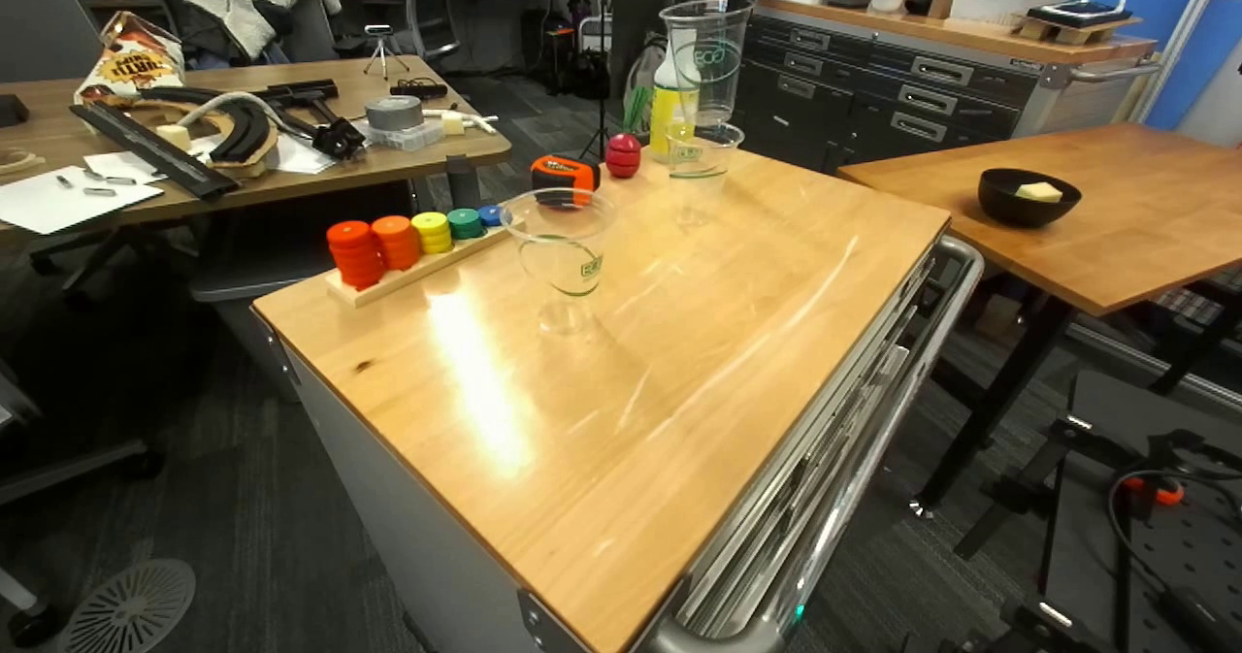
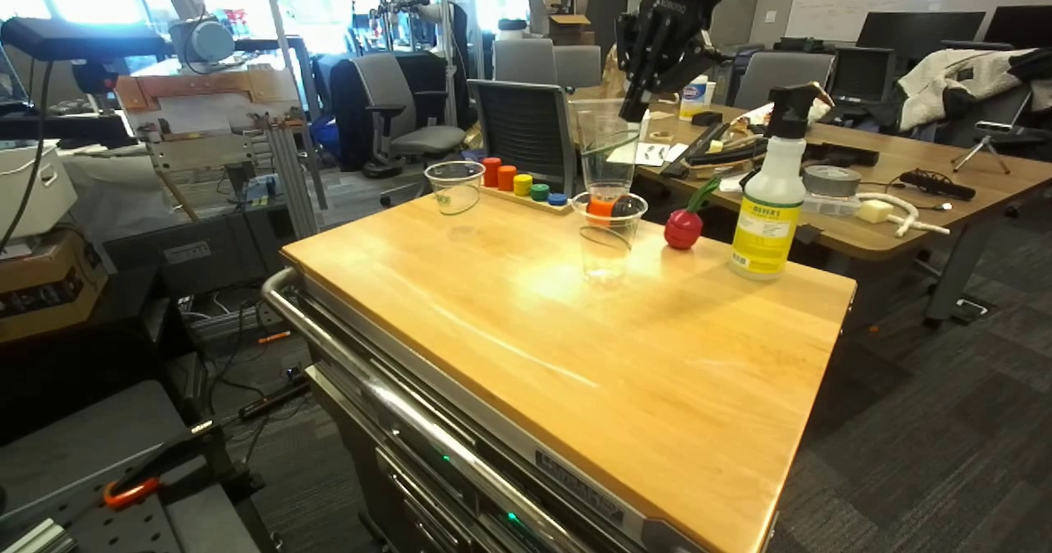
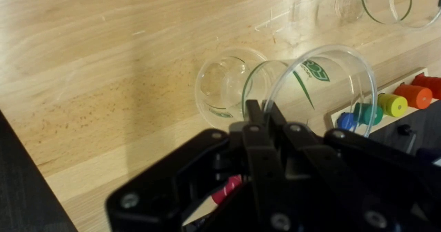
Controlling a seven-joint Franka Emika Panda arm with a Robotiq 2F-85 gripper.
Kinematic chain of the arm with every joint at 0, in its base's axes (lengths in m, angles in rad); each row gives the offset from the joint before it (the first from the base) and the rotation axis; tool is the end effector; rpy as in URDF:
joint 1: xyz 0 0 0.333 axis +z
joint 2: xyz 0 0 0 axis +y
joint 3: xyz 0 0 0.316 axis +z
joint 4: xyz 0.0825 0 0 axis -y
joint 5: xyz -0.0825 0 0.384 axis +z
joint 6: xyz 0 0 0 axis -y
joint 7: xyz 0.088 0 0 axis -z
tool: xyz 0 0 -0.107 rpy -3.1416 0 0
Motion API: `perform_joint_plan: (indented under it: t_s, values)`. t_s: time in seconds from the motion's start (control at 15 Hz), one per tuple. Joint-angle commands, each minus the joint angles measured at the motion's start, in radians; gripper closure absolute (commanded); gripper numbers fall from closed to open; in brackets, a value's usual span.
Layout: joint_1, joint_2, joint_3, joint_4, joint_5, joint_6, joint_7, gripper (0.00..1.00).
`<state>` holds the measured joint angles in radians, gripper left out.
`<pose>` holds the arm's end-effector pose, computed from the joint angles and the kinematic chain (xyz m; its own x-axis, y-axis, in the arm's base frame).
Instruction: Stack the clear cups together
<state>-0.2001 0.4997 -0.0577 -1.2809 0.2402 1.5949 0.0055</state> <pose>0.6695 -0.1423 0.4528 0.9478 -0.2595 -0.1855 -0.2956 -0.9331 -0.2048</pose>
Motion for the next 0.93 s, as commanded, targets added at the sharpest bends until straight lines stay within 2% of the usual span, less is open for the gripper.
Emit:
perform_joint_plan:
  t_s: [0.0,0.27,0.87]
  values:
    - [-0.008,0.002,-0.003,-0.038,-0.005,-0.016,-0.056,0.93]
    - [-0.019,0.003,0.000,-0.094,0.003,0.006,-0.122,0.93]
    - [-0.040,0.006,0.035,-0.189,0.088,0.187,-0.338,0.93]
